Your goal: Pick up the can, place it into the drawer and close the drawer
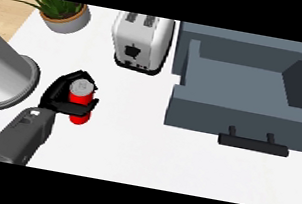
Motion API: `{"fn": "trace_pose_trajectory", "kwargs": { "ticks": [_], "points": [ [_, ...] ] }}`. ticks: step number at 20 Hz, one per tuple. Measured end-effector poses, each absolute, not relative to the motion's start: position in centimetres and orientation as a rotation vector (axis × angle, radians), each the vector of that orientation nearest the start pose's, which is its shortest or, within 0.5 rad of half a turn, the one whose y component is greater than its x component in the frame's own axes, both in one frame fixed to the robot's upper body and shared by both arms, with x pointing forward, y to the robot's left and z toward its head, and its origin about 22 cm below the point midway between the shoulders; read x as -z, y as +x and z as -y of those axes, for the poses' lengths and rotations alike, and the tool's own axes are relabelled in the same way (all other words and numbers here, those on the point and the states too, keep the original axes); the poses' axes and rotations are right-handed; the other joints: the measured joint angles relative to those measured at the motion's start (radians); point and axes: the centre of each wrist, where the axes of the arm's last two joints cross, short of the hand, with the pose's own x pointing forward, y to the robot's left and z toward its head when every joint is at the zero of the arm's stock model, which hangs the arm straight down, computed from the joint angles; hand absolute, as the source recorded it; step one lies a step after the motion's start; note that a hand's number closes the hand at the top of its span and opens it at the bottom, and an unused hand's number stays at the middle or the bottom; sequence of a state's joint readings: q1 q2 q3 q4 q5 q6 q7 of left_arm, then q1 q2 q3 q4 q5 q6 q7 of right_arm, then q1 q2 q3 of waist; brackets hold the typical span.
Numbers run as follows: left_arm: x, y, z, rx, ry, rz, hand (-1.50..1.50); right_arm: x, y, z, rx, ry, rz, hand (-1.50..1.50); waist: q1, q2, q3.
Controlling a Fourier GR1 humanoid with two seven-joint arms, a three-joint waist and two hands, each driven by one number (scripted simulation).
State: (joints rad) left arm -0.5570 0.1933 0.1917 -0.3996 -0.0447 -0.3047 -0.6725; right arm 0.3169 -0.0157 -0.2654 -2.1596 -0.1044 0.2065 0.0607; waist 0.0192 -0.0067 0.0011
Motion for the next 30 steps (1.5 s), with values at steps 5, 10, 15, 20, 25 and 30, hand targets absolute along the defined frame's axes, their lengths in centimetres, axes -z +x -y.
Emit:
{"fn": "trace_pose_trajectory", "kwargs": {
  "ticks": [5,10,15,20,25,30],
  "points": [
    [8.4,33.1,-28.0,-0.033,-0.039,1.643,1.50,-9.4,13.8,30.1,0.046,-0.192,1.815,-1.50,0.003,-0.004,0.001],
    [5.2,34.0,-25.1,-0.049,-0.020,1.674,1.50,-9.4,13.7,30.5,0.045,-0.196,1.812,-1.50,-0.001,-0.004,0.001],
    [0.6,34.2,-22.0,-0.006,-0.028,1.723,1.50,-9.5,13.3,30.1,0.045,-0.194,1.823,-1.50,-0.008,-0.002,0.000],
    [-4.2,34.7,-19.0,0.029,-0.030,1.758,1.50,-10.0,13.3,30.1,0.038,-0.188,1.828,-1.50,-0.016,0.001,0.000],
    [-8.6,34.5,-15.0,0.078,-0.055,1.759,1.50,-9.8,13.4,30.6,0.044,-0.193,1.827,-1.50,-0.022,0.003,0.000],
    [-13.2,35.7,-11.5,0.119,-0.050,1.784,1.50,-10.3,13.8,30.9,0.041,-0.194,1.832,-1.50,-0.028,0.005,-0.001]
  ]
}}
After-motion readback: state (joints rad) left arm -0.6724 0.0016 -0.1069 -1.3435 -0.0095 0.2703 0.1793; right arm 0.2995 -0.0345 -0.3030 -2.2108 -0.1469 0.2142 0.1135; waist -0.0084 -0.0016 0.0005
